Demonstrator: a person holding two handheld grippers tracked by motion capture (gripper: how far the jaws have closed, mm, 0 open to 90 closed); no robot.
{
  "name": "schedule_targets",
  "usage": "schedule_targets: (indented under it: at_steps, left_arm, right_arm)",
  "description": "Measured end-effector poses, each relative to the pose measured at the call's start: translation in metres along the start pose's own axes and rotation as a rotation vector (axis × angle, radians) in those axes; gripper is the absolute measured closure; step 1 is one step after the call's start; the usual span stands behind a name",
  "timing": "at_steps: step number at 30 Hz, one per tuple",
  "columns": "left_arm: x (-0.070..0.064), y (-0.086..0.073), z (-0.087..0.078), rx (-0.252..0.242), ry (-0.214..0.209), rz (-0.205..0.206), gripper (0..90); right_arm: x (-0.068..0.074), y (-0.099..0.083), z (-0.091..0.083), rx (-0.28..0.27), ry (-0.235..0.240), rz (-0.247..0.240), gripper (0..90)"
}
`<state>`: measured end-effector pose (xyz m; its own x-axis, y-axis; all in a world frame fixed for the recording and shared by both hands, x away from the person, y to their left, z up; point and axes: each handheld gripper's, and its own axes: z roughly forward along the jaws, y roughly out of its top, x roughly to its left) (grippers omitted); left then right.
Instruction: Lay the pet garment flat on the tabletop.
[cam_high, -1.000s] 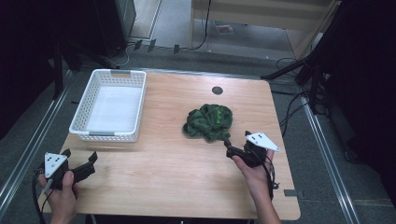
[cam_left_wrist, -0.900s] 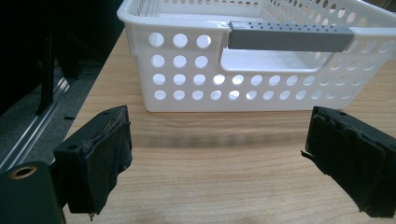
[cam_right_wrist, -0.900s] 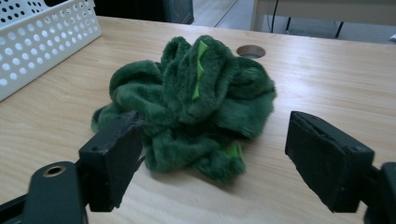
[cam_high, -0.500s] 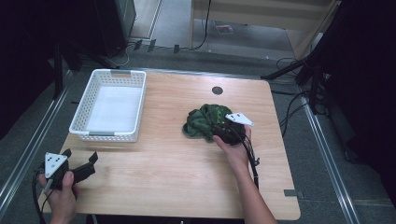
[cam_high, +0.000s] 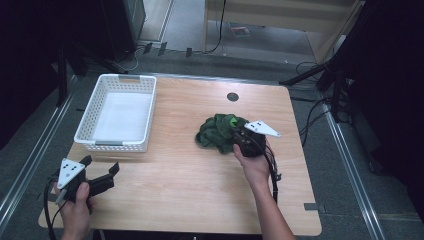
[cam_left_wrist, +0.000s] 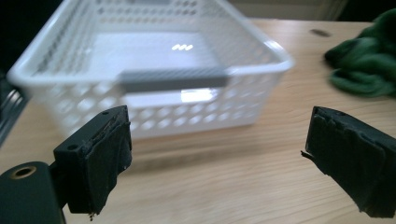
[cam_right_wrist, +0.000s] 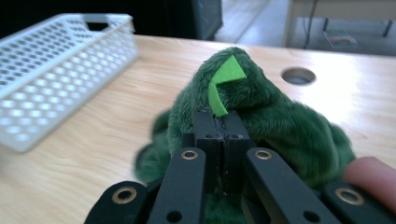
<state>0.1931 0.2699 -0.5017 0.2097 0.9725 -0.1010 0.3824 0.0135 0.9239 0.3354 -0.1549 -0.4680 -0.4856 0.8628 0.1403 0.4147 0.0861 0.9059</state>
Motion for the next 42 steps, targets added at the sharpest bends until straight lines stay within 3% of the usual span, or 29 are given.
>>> schedule_targets:
  at_steps: [2, 3, 7, 9, 16, 23, 26, 28, 30, 32, 34, 37, 39, 42]
  left_arm:
    - [-0.006, 0.004, 0.001, -0.005, -0.013, 0.01, 7.6]
    - [-0.023, 0.014, 0.005, -0.017, -0.048, 0.043, 7.6]
    - [-0.05, 0.028, 0.018, -0.027, -0.123, 0.087, 7.6]
    - [-0.062, 0.033, 0.027, -0.024, -0.174, 0.095, 7.6]
    - [-0.096, 0.041, 0.062, 0.011, -0.28, 0.148, 7.6]
    - [-0.108, 0.032, 0.085, 0.081, -0.396, 0.188, 14.7]
    - [-0.117, 0.028, 0.085, 0.093, -0.427, 0.241, 14.7]
    - [-0.118, 0.028, 0.081, 0.08, -0.445, 0.261, 14.2]
    - [-0.113, 0.031, 0.072, 0.041, -0.519, 0.255, 14.1]
    - [-0.109, 0.032, 0.065, 0.004, -0.566, 0.253, 14.0]
    - [-0.104, 0.031, 0.057, -0.024, -0.613, 0.274, 14.1]
    - [-0.101, 0.027, 0.053, -0.018, -0.689, 0.288, 14.2]
    - [-0.105, 0.024, 0.055, 0.0, -0.701, 0.308, 15.5]
    - [-0.113, 0.02, 0.062, 0.021, -0.649, 0.324, 19.0]
  right_arm:
    - [0.005, 0.003, -0.006, -0.009, 0.009, -0.012, 89.7]
    - [0.012, 0.008, -0.016, -0.037, 0.022, -0.022, 89.7]
    - [0.021, 0.015, -0.03, -0.072, 0.051, -0.028, 89.7]
    - [0.028, 0.021, -0.038, -0.078, 0.06, -0.057, 89.7]
    - [0.044, 0.035, -0.069, -0.126, 0.181, -0.067, 89.5]
    - [0.063, 0.045, -0.097, -0.153, 0.289, -0.097, 89.4]
    - [0.076, 0.05, -0.108, -0.164, 0.348, -0.14, 89.2]
    - [0.083, 0.054, -0.117, -0.17, 0.39, -0.156, 89.1]
    - [0.087, 0.058, -0.126, -0.179, 0.419, -0.178, 89.0]
    - [0.088, 0.06, -0.132, -0.184, 0.431, -0.187, 89.0]
    - [0.085, 0.06, -0.134, -0.198, 0.437, -0.18, 89.1]
    - [0.077, 0.058, -0.128, -0.18, 0.456, -0.149, 89.0]
    - [0.072, 0.053, -0.119, -0.156, 0.487, -0.116, 89.0]
    - [0.071, 0.048, -0.109, -0.13, 0.518, -0.113, 89.1]
